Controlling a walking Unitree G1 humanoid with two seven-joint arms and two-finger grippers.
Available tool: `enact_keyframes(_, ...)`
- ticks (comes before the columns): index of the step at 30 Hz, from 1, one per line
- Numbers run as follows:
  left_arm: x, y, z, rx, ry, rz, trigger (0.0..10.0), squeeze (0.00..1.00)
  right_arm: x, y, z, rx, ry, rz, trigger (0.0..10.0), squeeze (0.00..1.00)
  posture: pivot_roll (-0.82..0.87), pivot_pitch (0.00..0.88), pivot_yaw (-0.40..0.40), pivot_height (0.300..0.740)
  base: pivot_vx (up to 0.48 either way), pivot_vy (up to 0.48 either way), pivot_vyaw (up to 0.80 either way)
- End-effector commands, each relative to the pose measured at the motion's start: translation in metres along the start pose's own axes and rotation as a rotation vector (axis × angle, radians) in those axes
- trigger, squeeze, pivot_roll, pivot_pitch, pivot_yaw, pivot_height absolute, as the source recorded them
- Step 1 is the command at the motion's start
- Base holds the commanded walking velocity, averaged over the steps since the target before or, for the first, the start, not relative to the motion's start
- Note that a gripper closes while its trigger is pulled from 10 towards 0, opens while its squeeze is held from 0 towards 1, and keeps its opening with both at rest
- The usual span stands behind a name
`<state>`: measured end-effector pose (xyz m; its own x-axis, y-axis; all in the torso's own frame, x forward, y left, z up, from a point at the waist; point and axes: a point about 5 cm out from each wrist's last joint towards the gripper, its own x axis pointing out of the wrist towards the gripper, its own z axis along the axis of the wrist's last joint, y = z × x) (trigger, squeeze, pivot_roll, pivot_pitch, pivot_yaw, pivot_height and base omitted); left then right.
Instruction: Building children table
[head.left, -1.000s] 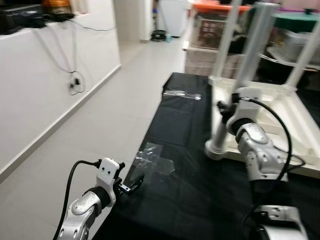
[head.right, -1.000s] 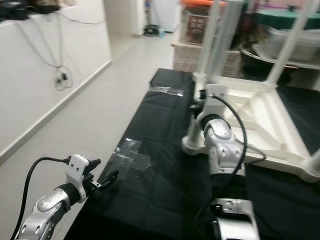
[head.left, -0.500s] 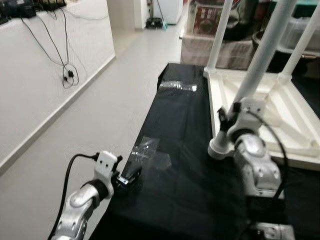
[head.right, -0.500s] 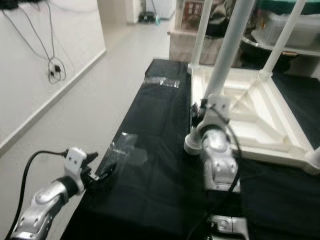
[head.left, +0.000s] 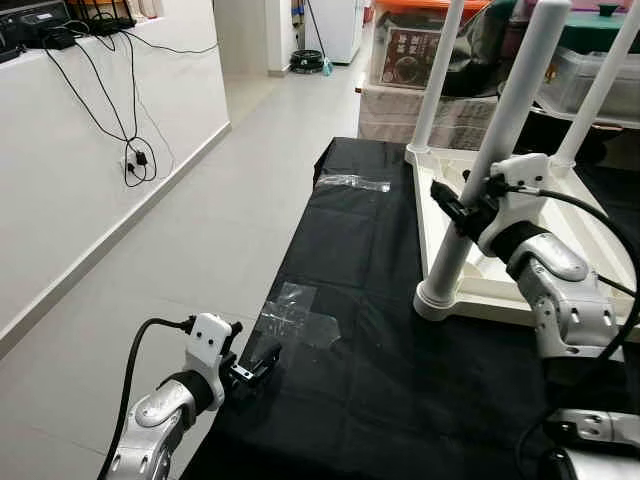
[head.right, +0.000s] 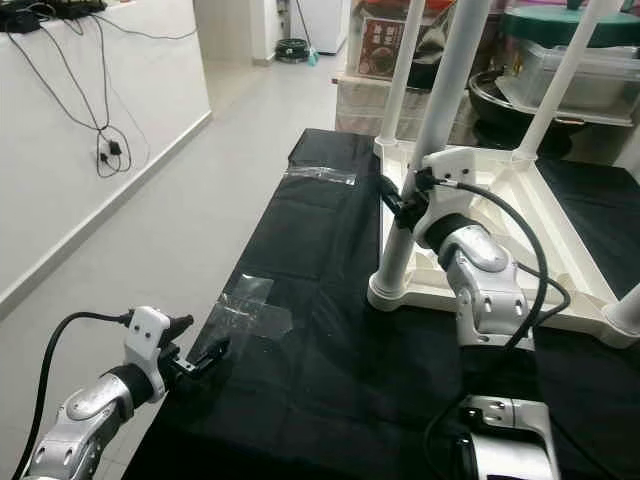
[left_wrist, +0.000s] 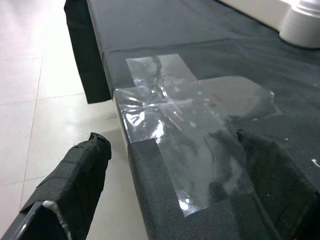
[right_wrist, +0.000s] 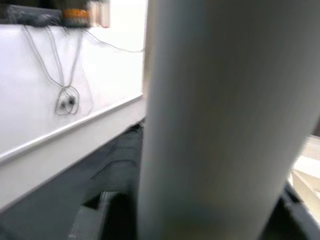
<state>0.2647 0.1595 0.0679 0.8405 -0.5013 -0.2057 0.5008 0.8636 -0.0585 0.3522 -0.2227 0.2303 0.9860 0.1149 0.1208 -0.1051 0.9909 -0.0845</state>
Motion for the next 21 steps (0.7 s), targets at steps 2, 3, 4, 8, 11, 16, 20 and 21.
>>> enact_keyframes(2, -0.002, 0.0, -0.004, -0.005, 0.013, 0.001, 10.0, 0.0, -0.01, -0.03, -0.035, -0.055, 0.189, -0.432, 0.0, 0.0, 0.04, 0.0, -0.048, 0.74, 0.0, 0.0, 0.0)
enact_keyframes(3, -0.002, 0.0, -0.004, -0.005, 0.013, 0.0, 10.0, 0.0, -0.021, -0.035, -0.047, -0.055, 0.245, -0.634, 0.0, 0.0, 0.04, 0.0, -0.051, 0.74, 0.0, 0.0, 0.0)
enact_keyframes(4, -0.002, 0.0, -0.004, -0.005, 0.013, 0.0, 10.0, 0.0, -0.021, -0.035, -0.047, -0.055, 0.245, -0.634, 0.0, 0.0, 0.04, 0.0, -0.051, 0.74, 0.0, 0.0, 0.0)
enact_keyframes(8, 0.0, -0.001, -0.003, -0.006, 0.007, 0.001, 10.0, 0.0, -0.045, -0.014, -0.071, -0.027, 0.334, -0.807, 0.0, 0.0, 0.05, 0.0, -0.055, 0.74, 0.0, 0.0, 0.0)
enact_keyframes(11, 0.0, -0.003, -0.003, -0.005, 0.009, -0.008, 10.0, 0.0, -0.053, 0.042, -0.074, 0.078, 0.334, -0.607, 10.0, 0.0, 0.03, 0.0, -0.035, 0.74, 0.0, 0.0, 0.0)
enact_keyframes(16, 0.0, -0.001, -0.005, -0.002, 0.016, -0.012, 10.0, 0.0, -0.043, 0.048, -0.053, 0.118, 0.17, -0.425, 10.0, 0.28, 0.03, 0.0, -0.037, 0.74, 0.0, 0.0, 0.0)
enact_keyframes(20, 0.001, 0.001, -0.003, 0.0, 0.011, -0.008, 10.0, 0.0, -0.028, 0.027, -0.032, 0.112, 0.078, -0.356, 10.0, 1.0, 0.03, 0.0, -0.042, 0.74, 0.0, 0.0, 0.0)
enact_keyframes(21, 0.002, 0.0, -0.002, -0.001, 0.008, -0.007, 10.0, 0.0, -0.02, 0.022, -0.022, 0.114, 0.047, -0.266, 10.0, 0.73, 0.03, 0.0, -0.045, 0.74, 0.0, 0.0, 0.0)
